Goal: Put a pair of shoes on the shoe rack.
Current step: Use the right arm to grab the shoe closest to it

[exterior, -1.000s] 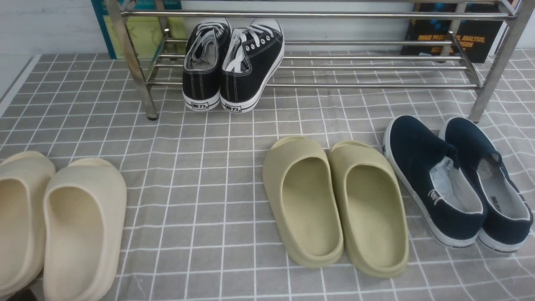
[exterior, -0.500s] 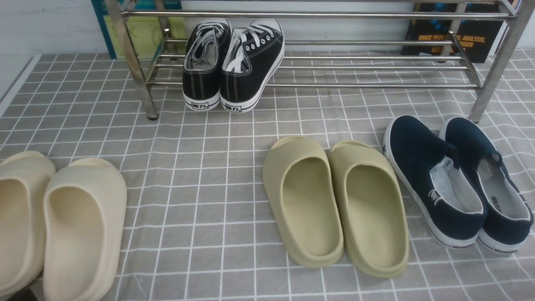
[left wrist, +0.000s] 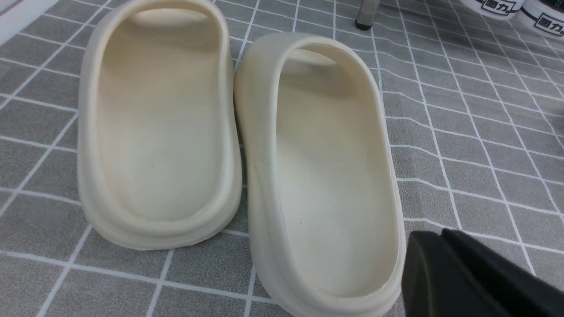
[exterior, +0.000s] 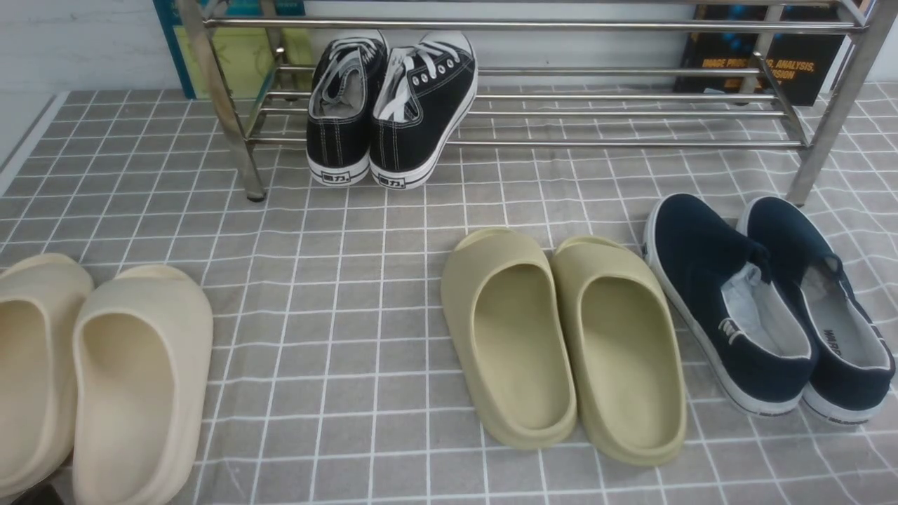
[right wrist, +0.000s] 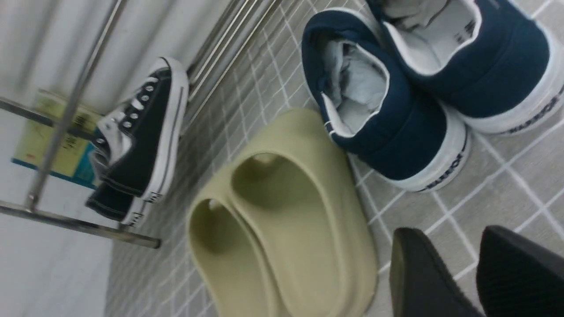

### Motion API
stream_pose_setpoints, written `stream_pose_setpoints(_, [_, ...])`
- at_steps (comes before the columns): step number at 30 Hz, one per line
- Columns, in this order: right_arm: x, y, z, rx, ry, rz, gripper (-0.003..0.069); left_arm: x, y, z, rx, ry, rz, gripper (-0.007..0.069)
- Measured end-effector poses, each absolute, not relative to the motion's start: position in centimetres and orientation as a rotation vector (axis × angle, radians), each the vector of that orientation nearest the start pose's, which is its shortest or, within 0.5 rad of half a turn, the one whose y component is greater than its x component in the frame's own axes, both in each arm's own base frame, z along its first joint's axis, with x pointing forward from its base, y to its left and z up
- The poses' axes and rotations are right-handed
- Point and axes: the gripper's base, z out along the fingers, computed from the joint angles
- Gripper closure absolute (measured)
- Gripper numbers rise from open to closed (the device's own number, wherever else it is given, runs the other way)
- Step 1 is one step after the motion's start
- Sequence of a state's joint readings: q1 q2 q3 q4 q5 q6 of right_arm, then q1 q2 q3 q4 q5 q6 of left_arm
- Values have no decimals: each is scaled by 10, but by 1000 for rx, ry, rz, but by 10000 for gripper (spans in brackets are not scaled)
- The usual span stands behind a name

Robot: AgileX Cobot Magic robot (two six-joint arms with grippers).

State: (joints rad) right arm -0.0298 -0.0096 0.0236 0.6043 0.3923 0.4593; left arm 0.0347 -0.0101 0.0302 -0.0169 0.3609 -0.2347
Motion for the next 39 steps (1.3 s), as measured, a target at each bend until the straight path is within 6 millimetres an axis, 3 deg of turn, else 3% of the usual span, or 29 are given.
stream_pose_setpoints(10, [53, 17, 178, 828, 1697, 895, 419, 53, 1, 171, -261, 1849, -155, 585])
stream_pose_setpoints(15, [53, 17, 181, 718, 1717, 818, 419, 53, 1, 171, -261, 1849, -155, 580])
stream_pose_setpoints(19, [49, 18, 211, 486, 1704, 681, 440, 53, 1, 171, -261, 1849, -155, 573])
stream_pose_setpoints(24, [50, 16, 273, 218, 1823, 408, 604, 53, 1, 171, -261, 1849, -155, 565])
stream_pose_setpoints(26, [59, 11, 303, 128, 1949, 245, 659, 53, 1, 171, -261, 1849, -155, 564])
stream_pose_setpoints(28, [69, 4, 322, 78, 2053, 108, 662, 53, 1, 171, -261, 1849, -155, 564])
stream_pose_setpoints(31, [83, -1, 337, 52, 2184, 13, 662, 53, 1, 171, -261, 1849, -155, 561])
stream_pose_setpoints(32, [98, -4, 344, 30, 2302, -28, 662, 53, 1, 171, -261, 1849, -155, 559])
stream_pose_setpoints(33, [100, -4, 343, 27, 2324, -30, 662, 53, 1, 171, -261, 1849, -155, 559])
stream_pose_setpoints(37, [141, 10, 336, -103, 2532, 25, 662, 53, 1, 171, -261, 1849, -155, 553])
stream_pose_setpoints(39, [151, 18, 331, -173, 2573, 40, 659, 53, 1, 171, -261, 1849, -155, 552])
